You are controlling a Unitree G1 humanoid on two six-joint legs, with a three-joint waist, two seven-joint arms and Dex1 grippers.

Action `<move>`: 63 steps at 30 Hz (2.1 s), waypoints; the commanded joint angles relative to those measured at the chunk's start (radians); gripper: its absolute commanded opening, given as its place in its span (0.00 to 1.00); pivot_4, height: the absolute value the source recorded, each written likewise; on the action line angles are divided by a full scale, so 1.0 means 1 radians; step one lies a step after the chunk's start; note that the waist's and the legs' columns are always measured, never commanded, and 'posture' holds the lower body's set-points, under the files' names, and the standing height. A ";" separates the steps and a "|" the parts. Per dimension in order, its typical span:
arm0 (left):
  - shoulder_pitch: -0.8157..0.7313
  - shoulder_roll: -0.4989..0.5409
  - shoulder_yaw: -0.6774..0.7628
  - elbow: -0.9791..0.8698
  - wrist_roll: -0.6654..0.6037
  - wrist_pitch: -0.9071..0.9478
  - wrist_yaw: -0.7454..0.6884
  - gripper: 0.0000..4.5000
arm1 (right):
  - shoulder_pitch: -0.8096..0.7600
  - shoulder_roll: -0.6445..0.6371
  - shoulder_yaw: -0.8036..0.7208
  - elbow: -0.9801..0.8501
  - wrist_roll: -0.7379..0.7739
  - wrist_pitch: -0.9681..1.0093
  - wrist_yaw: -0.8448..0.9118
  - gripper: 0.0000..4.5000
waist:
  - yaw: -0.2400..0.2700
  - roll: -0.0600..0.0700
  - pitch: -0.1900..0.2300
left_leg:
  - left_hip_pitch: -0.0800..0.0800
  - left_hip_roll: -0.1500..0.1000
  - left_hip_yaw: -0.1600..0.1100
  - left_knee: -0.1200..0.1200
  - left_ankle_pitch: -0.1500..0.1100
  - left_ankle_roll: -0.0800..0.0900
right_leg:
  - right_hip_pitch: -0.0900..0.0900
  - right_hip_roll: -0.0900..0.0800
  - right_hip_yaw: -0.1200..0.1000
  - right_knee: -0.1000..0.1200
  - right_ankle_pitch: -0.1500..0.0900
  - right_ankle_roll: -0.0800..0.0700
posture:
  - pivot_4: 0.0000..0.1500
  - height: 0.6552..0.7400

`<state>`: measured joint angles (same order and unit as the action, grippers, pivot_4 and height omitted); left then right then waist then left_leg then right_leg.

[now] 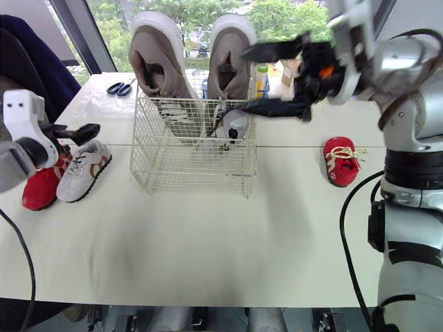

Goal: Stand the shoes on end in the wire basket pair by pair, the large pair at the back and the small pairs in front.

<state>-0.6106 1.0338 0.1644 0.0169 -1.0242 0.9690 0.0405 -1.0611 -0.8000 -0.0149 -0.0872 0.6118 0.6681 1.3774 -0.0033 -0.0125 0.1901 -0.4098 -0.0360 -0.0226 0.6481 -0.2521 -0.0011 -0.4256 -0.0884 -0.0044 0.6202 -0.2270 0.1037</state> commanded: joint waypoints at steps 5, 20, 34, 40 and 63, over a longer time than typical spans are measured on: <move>-0.358 -0.022 -0.274 0.366 0.324 0.157 -0.283 1.00 | 0.073 -0.029 0.009 -0.125 0.039 0.053 -0.025 0.97 | -0.010 -0.001 0.001 | -0.001 -0.002 0.001 0.000 0.000 0.001 | -0.001 0.000 0.000 0.000 0.001 0.002 | 1.00 1.00; -0.546 -0.139 -0.365 0.662 0.627 0.315 -0.523 1.00 | 0.213 -0.064 -0.069 -0.276 0.150 0.142 -0.171 0.97 | -0.007 -0.004 0.002 | -0.001 0.000 0.001 0.003 0.000 0.001 | -0.004 0.000 0.001 0.008 0.000 0.003 | 1.00 1.00; -0.633 -0.312 -0.323 1.144 0.859 -0.070 -0.594 0.25 | 0.236 -0.025 -0.049 -0.273 0.145 0.105 -0.264 1.00 | -0.004 -0.004 0.002 | -0.001 -0.001 0.001 0.005 0.000 0.001 | -0.003 -0.001 0.001 0.009 0.000 0.003 | 1.00 1.00; -0.692 -0.265 -0.240 1.104 0.870 -0.023 -0.604 0.02 | 0.236 -0.021 -0.033 -0.258 0.132 0.099 -0.269 1.00 | -0.007 -0.005 0.003 | -0.001 -0.001 0.001 0.005 0.000 0.001 | -0.003 -0.001 0.000 0.010 0.000 0.003 | 1.00 1.00; -0.286 -1.002 0.380 -0.812 0.655 0.059 -0.349 0.02 | 0.100 0.010 0.091 -0.009 0.046 0.118 -0.155 1.00 | -0.003 -0.010 0.005 | -0.009 0.000 -0.002 0.016 0.000 -0.001 | -0.005 0.000 0.000 0.011 0.003 0.005 | 1.00 1.00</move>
<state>-0.9018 0.0417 0.6273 -0.8155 -0.3633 1.1804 -0.2946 -0.9359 -0.7716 0.0796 -0.0475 0.6476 0.7675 1.2059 -0.0068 -0.0223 0.1948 -0.4186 -0.0360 -0.0246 0.6638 -0.2518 -0.0020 -0.4305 -0.0890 -0.0041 0.6309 -0.2242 0.1085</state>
